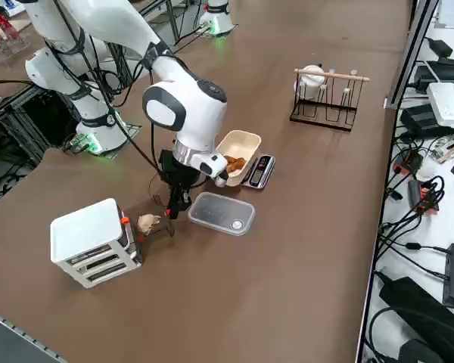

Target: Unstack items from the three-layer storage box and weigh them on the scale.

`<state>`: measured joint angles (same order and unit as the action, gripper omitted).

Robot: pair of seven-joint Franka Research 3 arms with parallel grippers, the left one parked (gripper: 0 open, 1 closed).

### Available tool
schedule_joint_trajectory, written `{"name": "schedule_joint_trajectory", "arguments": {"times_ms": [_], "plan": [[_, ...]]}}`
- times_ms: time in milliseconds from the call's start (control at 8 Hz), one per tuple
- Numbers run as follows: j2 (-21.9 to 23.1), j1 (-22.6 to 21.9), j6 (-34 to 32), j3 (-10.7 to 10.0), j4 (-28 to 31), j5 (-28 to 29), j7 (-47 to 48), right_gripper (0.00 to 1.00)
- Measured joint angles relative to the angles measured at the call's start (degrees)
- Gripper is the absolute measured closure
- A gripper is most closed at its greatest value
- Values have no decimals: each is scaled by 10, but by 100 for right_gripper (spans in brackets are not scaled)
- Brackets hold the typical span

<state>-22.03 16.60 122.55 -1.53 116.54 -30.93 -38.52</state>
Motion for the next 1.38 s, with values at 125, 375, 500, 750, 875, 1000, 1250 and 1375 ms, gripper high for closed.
{"name": "schedule_joint_trajectory", "arguments": {"times_ms": [125, 375, 500, 750, 875, 1000, 1250, 1375], "plan": [[0, -1, -1, 0, 0, 0, 0, 88], [-1, -3, -2, 0, -1, 0, 0, 88], [-3, -4, -2, 0, -4, 5, 0, 88], [-8, -7, -3, 0, -11, 14, 0, 89], [-9, -7, -3, 0, -12, 17, 0, 82], [-9, -9, -2, 0, -14, 25, 0, 66], [-9, -13, -6, 2, -26, 29, 0, 27], [-6, -14, -30, 4, -37, 32, 0, 6]]}}
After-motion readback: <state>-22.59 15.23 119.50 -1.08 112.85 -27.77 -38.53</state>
